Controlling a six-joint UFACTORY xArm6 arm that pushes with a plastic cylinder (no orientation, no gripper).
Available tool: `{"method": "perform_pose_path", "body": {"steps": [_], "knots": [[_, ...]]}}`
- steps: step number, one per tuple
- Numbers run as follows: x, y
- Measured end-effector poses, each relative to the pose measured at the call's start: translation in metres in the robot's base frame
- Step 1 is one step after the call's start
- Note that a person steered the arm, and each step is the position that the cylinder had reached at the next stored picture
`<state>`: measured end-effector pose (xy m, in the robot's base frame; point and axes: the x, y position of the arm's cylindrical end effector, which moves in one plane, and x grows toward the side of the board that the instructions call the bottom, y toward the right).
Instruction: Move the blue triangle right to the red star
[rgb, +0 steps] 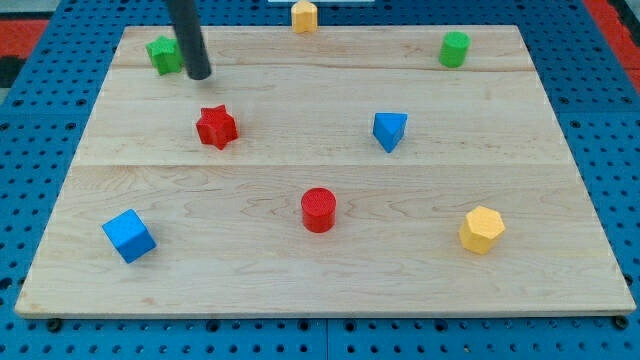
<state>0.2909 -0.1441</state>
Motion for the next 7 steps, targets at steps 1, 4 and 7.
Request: {"method": "perform_pose_path", "body": {"steps": [1,4,7], "knots": [[0.018,0.055],[0.023,0.099],[0.040,0.112]]}}
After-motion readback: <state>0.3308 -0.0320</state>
